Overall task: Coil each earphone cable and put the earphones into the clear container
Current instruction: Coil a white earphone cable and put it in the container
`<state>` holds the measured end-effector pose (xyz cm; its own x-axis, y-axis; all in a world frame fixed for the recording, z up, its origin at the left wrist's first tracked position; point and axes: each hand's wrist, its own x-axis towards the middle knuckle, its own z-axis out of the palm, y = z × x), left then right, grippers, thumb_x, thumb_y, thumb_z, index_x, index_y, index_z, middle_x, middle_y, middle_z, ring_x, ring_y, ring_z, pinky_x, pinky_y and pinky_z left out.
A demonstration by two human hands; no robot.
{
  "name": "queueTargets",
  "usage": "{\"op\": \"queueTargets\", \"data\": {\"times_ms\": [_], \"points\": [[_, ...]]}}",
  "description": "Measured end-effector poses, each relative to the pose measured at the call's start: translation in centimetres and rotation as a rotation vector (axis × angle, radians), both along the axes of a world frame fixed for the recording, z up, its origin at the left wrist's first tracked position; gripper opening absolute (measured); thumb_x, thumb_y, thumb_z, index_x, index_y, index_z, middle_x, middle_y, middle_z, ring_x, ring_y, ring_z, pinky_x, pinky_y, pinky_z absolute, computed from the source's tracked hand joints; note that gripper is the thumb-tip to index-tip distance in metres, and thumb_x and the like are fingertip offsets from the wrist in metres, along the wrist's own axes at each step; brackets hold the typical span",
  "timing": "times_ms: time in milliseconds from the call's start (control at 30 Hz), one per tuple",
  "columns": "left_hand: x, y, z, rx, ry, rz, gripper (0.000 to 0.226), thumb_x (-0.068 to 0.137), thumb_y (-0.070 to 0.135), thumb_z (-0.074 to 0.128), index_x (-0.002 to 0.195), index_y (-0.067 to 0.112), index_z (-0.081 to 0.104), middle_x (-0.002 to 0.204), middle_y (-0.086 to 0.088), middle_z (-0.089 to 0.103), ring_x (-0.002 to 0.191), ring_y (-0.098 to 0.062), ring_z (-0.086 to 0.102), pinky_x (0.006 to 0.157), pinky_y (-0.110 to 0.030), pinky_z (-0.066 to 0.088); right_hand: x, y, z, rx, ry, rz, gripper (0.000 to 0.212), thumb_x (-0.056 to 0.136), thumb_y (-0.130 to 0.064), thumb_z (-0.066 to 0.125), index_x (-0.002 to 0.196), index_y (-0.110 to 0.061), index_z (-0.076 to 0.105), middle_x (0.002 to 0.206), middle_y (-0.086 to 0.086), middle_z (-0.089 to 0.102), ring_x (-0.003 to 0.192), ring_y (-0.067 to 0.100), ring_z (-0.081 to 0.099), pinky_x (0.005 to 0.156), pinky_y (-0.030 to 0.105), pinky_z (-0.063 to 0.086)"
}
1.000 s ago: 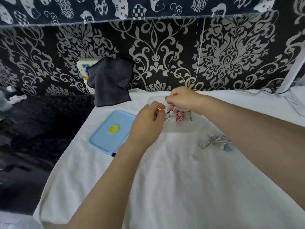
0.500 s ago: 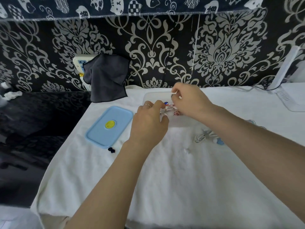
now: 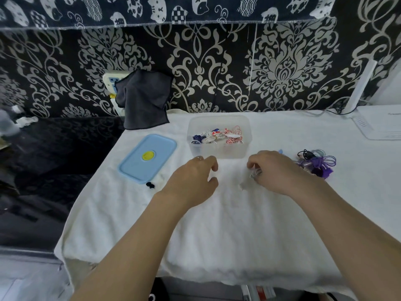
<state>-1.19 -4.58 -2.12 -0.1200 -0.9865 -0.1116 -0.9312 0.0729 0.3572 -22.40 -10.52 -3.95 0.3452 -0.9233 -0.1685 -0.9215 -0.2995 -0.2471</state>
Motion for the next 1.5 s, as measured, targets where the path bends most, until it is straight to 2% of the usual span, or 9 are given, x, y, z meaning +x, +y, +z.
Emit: {"op": "queueTargets", "data": {"times_ms": [233,367,533,667,833,933,1167,1367,1500], "points": [[-0.1,1.4,0.4,0.103,0.236,0.015,0.050,0.095,0.038,0.062,0.140,0.030,0.041,0.121,0.004,0.057,0.097,-0.010,0.058,0.081,-0.025,0.047,0.6,1.0,2.2,-0.006,-0.520,-0.164,0.004,0.085,-0.024,0.073,0.083,-0.026,0.071,0.077,-0.010,0.072,0.075,0.007,0.063,0.071,0.030,0.048],[0.0,2.1,0.9,0.227,0.473,0.077,0.068,0.088,0.046,0.071,0.144,0.036,0.033,0.126,0.009,0.053,0.110,-0.009,0.058,0.083,-0.023,0.050,1.9,2.5,3.2,0.258,-0.896,-0.278,0.004,0.088,-0.012,0.072,0.091,-0.015,0.074,0.081,0.003,0.077,0.078,0.012,0.069,0.080,0.031,0.054],[0.7,2.5,1.7,0.333,0.658,0.114,0.056,0.087,0.036,0.076,0.132,0.035,0.043,0.122,0.010,0.060,0.107,-0.007,0.065,0.084,-0.023,0.054,3.8,4.1,3.9,0.593,-1.255,-0.446,0.011,0.095,0.000,0.058,0.100,-0.001,0.067,0.086,0.016,0.070,0.074,0.026,0.071,0.067,0.034,0.059],[1.8,2.0,1.8,0.374,0.857,0.195,0.039,0.090,0.021,0.069,0.125,0.028,0.052,0.111,0.004,0.073,0.099,-0.015,0.074,0.100,-0.041,0.056,4.9,4.3,4.4,0.711,-1.338,-0.507,0.018,0.095,0.004,0.051,0.103,-0.001,0.067,0.087,0.019,0.070,0.074,0.030,0.071,0.070,0.036,0.058],[2.7,1.9,1.8,0.294,0.922,0.220,0.049,0.098,0.017,0.061,0.141,0.032,0.042,0.116,-0.009,0.070,0.093,-0.017,0.076,0.094,-0.034,0.059,6.1,4.5,4.9,0.849,-1.405,-0.501,0.015,0.096,-0.001,0.054,0.101,0.000,0.068,0.082,0.017,0.067,0.071,0.024,0.067,0.066,0.032,0.062],[3.4,1.9,2.1,0.344,0.961,0.218,0.038,0.102,0.016,0.055,0.134,0.037,0.054,0.118,-0.013,0.068,0.097,-0.021,0.076,0.095,-0.036,0.059,6.5,4.6,4.9,0.847,-1.312,-0.436,0.010,0.096,-0.012,0.060,0.096,-0.004,0.066,0.083,0.014,0.068,0.067,0.019,0.063,0.057,0.026,0.055],[4.9,1.6,2.3,0.415,1.059,0.248,0.022,0.103,0.014,0.050,0.110,-0.004,0.059,0.099,-0.015,0.068,0.091,-0.028,0.075,0.078,-0.029,0.060,8.0,4.4,4.7,0.822,-1.266,-0.361,0.009,0.095,-0.004,0.061,0.102,0.002,0.063,0.087,0.018,0.069,0.061,0.017,0.062,0.056,0.026,0.052],[4.8,1.3,2.3,0.404,0.994,0.278,0.025,0.105,0.029,0.047,0.113,0.011,0.063,0.105,-0.011,0.071,0.095,-0.023,0.073,0.090,-0.042,0.061,8.5,3.8,4.8,0.814,-1.348,-0.361,0.017,0.096,0.002,0.055,0.103,0.002,0.070,0.078,0.012,0.068,0.072,0.023,0.070,0.057,0.026,0.055],[4.3,1.1,2.6,0.484,1.081,0.308,0.028,0.106,0.033,0.042,0.111,0.010,0.058,0.101,-0.016,0.069,0.089,-0.025,0.075,0.078,-0.035,0.061,8.6,3.5,4.8,0.789,-1.325,-0.305,0.015,0.093,0.000,0.059,0.101,0.002,0.071,0.085,0.014,0.068,0.070,0.020,0.067,0.058,0.026,0.050]]}}
